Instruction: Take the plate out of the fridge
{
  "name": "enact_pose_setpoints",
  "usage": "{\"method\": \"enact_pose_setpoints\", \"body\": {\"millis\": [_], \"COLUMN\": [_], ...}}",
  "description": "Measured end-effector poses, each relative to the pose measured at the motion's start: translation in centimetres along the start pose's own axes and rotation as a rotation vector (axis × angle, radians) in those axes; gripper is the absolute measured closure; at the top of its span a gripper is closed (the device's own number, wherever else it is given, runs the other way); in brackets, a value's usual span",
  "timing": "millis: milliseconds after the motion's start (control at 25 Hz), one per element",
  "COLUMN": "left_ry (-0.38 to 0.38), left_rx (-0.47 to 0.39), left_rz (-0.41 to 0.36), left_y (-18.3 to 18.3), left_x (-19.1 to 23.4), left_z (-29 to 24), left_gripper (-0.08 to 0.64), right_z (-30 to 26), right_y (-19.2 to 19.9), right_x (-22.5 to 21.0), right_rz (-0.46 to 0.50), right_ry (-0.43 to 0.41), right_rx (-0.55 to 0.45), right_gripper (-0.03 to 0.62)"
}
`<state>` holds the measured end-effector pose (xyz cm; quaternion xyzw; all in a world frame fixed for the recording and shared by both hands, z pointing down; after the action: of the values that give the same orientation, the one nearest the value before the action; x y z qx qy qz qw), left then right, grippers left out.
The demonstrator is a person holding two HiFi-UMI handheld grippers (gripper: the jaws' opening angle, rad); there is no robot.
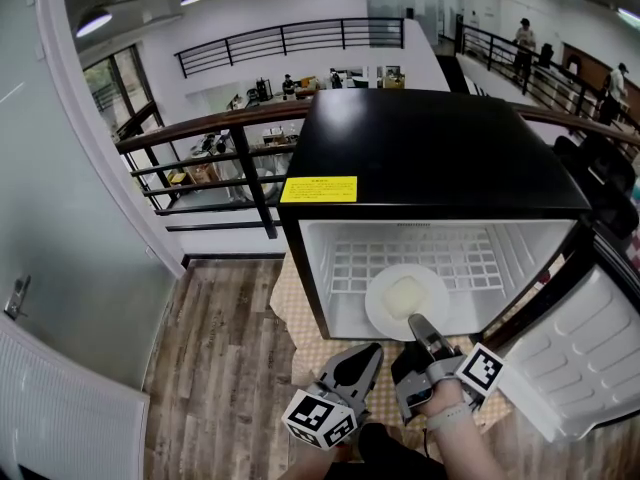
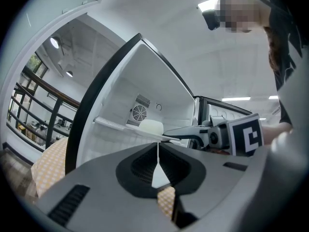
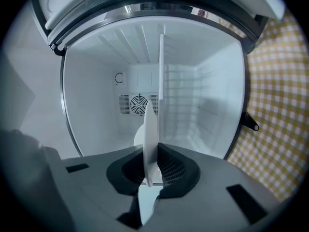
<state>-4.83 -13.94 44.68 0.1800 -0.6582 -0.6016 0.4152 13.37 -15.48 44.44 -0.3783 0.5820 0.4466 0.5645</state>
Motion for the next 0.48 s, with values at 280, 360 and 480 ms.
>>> {"method": "enact_pose_setpoints", "body": {"millis": [280,360,480], "left_ry": [0.004,0.005,0.007], "left_rx": [0.0,0.0,0.001], "left_rz": [-0.011,-0.012,-0.016], "left_y": [-0.2,-0.2,-0.2], "left_x": [-0.5,-0.7,-0.9], "left_z": [0.5,0.7,0.8], "left_gripper": [0.543,0.543,0.543], "right_z": [1.0,1.3,1.6], "right_y": [0.3,0.3,0.3], "right_x": [0.0,0.0,-0.1], "right_rz": [-0.005,-0.003,-0.007], "right_ry": [-0.005,-0.004,-0.004], "right_rx": [-0.01,-0.011,-0.015], "right_gripper": [0.54,0.54,0.54]}}
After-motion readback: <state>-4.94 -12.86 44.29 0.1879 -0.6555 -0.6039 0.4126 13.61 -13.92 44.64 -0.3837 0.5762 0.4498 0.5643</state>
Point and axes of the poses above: the fingertips, and each gripper's own axes: z backward along the fingers, x to its left, y out of its underside, the point moved 9 cm from there along z, backward along the fingers, and after that the axes turned 3 degrees about z, right-handed, at the moved point
